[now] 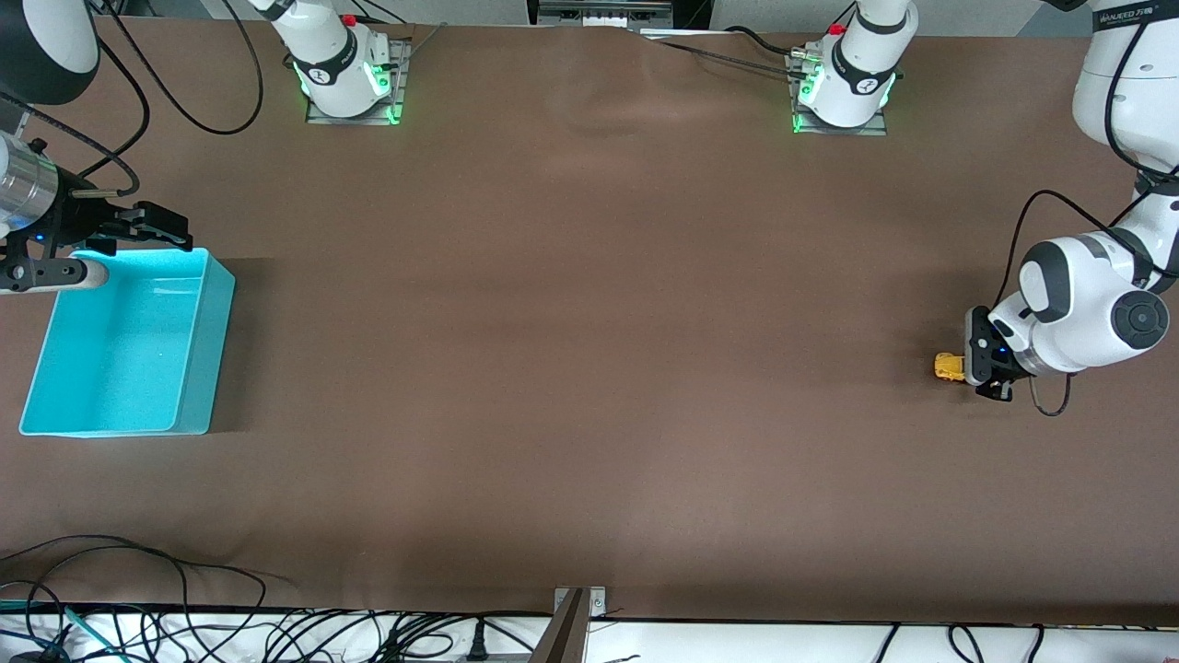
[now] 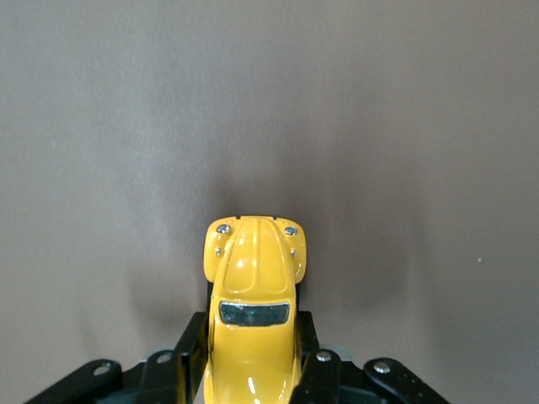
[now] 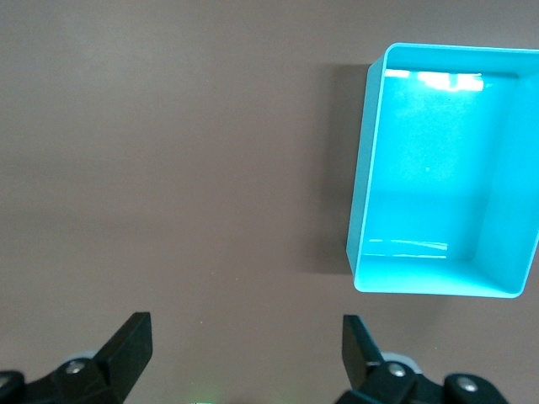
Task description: Wind up and store yellow beetle car
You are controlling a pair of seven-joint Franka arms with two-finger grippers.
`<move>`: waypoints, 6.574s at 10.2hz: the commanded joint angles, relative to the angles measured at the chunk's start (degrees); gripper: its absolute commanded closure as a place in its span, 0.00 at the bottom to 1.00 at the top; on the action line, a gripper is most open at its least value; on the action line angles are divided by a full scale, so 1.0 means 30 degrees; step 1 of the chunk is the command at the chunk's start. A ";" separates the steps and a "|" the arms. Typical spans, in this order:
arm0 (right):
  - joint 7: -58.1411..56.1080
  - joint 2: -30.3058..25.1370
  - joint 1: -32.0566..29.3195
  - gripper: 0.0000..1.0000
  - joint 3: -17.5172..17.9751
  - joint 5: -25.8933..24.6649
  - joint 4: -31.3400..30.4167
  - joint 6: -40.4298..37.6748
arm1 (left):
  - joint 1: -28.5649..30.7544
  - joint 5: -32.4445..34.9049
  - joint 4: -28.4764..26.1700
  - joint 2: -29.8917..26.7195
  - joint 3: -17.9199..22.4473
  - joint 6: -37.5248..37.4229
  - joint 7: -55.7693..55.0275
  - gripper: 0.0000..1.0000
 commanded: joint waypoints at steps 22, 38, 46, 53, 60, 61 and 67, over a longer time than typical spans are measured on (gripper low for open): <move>-0.1808 0.0551 0.0194 0.00 0.0109 -0.0110 0.0157 -0.0043 | -0.0317 -0.0342 0.9343 -0.2942 -0.2763 -1.7941 -1.0672 0.00; -2.0265 0.0084 0.1074 0.00 -0.0472 -0.0198 -0.9565 0.9970 | -0.5120 -0.3242 0.2812 -1.2579 -0.1390 -1.4753 -3.4290 0.00; -2.3899 0.1136 0.0957 0.00 -0.1765 -0.0198 -1.1766 1.3429 | -0.4919 -0.3359 0.4887 -1.1820 -0.1387 -1.5949 -3.5197 0.00; -2.6625 0.3039 0.0869 0.00 -0.2819 -0.0198 -1.2031 1.5891 | -0.4916 -0.3096 0.6003 -1.1616 -0.1239 -1.5952 -3.5109 0.00; -2.7504 0.4388 0.0605 0.00 -0.2820 -0.0198 -1.2205 1.7474 | -0.4917 -0.3038 0.6003 -1.1439 -0.1298 -1.5981 -3.5080 0.00; -2.8002 0.4593 0.0605 0.00 -0.2820 -0.0140 -1.2294 1.7854 | -0.4917 -0.3008 0.6003 -1.1439 -0.1298 -1.6010 -3.5080 0.00; -2.8066 0.5356 0.0605 0.15 -0.2820 -0.0110 -1.2295 1.8151 | -0.4917 -0.2774 0.6032 -1.1469 -0.1327 -1.6010 -3.5080 0.00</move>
